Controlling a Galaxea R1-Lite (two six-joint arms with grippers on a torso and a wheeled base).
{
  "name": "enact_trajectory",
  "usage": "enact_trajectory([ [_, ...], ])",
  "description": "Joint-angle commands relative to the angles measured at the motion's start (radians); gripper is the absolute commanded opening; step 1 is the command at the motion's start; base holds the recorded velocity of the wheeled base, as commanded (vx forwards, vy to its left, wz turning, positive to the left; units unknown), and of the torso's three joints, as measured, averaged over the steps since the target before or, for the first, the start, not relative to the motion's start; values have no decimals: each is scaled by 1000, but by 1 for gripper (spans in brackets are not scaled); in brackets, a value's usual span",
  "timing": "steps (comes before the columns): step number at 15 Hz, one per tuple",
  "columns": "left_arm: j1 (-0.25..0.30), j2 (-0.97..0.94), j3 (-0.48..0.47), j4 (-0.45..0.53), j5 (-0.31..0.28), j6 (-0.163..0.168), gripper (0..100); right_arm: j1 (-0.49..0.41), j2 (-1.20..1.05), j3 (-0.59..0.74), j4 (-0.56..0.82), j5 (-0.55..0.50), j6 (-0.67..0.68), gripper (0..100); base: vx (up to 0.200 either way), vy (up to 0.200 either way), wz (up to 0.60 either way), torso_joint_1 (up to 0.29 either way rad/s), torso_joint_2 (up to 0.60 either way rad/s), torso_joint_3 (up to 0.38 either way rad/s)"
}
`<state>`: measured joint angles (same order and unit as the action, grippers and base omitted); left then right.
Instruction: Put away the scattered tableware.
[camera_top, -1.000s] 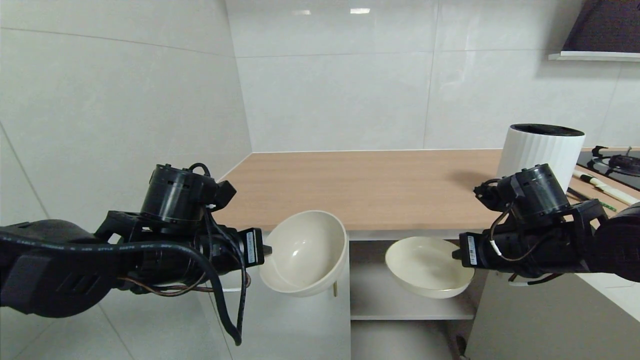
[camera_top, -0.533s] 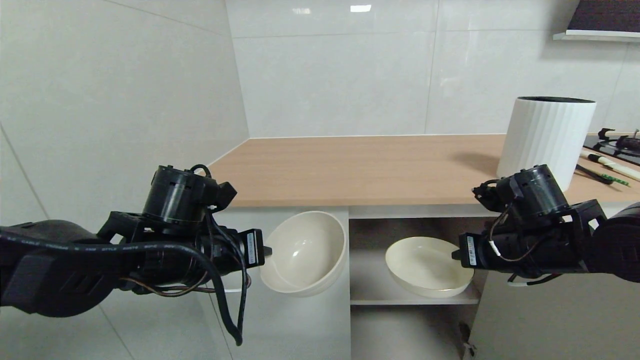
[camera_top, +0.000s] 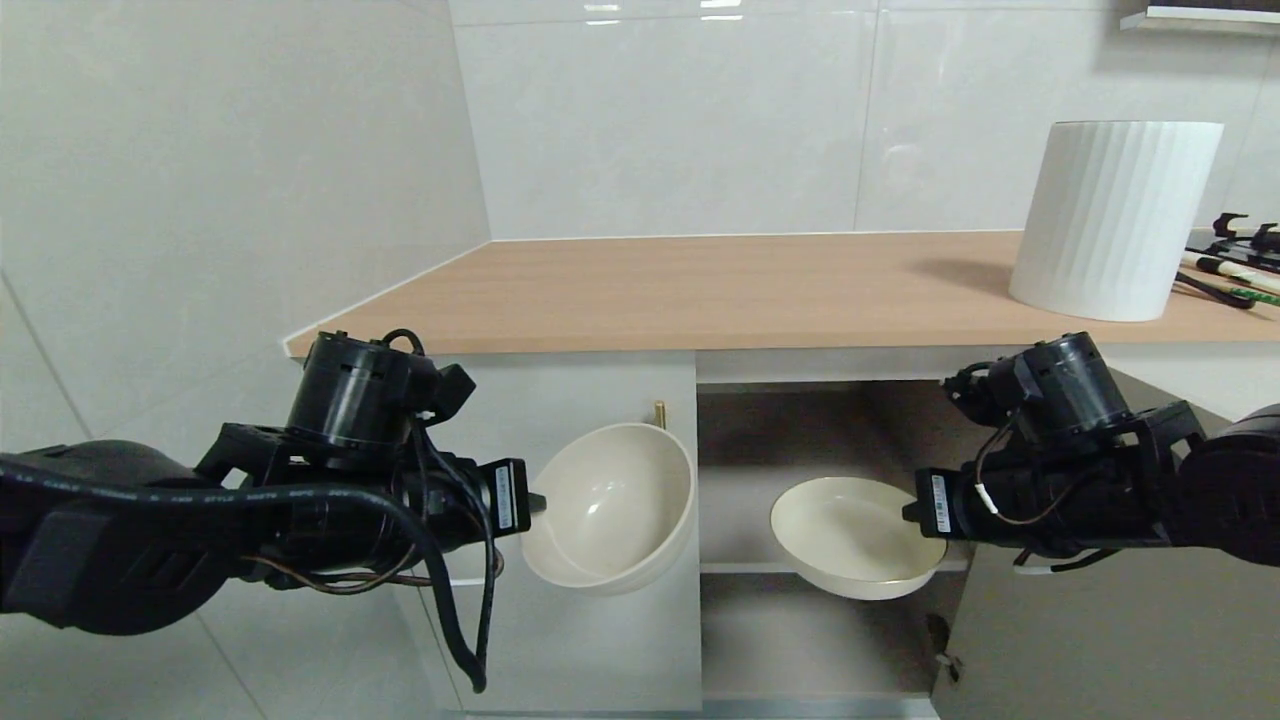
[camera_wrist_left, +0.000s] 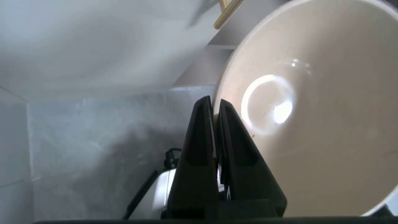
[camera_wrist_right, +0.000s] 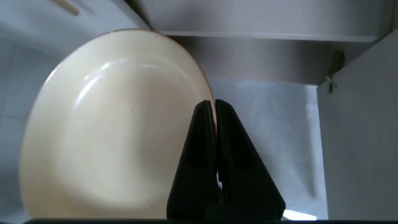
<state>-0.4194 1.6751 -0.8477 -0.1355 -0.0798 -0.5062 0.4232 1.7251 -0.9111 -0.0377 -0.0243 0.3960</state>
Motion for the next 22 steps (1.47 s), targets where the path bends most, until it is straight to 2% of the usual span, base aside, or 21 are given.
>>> enact_trajectory([
  [1, -1, 2, -1, -1, 0, 0, 0, 0, 7, -2, -1, 0, 0, 0, 0, 0, 0, 0, 0, 0],
  [6, 1, 3, -1, -1, 0, 0, 0, 0, 96, -2, -65, 0, 1, 0, 0, 0, 0, -37, 58, 49],
  [8, -1, 9, -1, -1, 0, 0, 0, -3, 208, -2, -140, -23, 3, 0, 0, 0, 0, -18, 30, 25],
  [11, -4, 15, -2, -3, 0, 0, 0, -37, 470, -74, -315, -129, 11, 0, 0, 0, 0, 0, 0, 0],
  [14, -4, 15, -2, -1, 2, 0, 0, -69, 653, -235, -315, -214, 9, 0, 0, 0, 0, 0, 0, 0],
  [18, -4, 17, -2, -3, 0, 0, 0, -95, 734, -327, -309, -258, 7, 0, 0, 0, 0, 0, 0, 0],
  [22, -4, 17, -4, -3, 0, 0, 0, -98, 821, -534, -117, -276, 4, 0, 0, 0, 0, 0, 0, 0],
])
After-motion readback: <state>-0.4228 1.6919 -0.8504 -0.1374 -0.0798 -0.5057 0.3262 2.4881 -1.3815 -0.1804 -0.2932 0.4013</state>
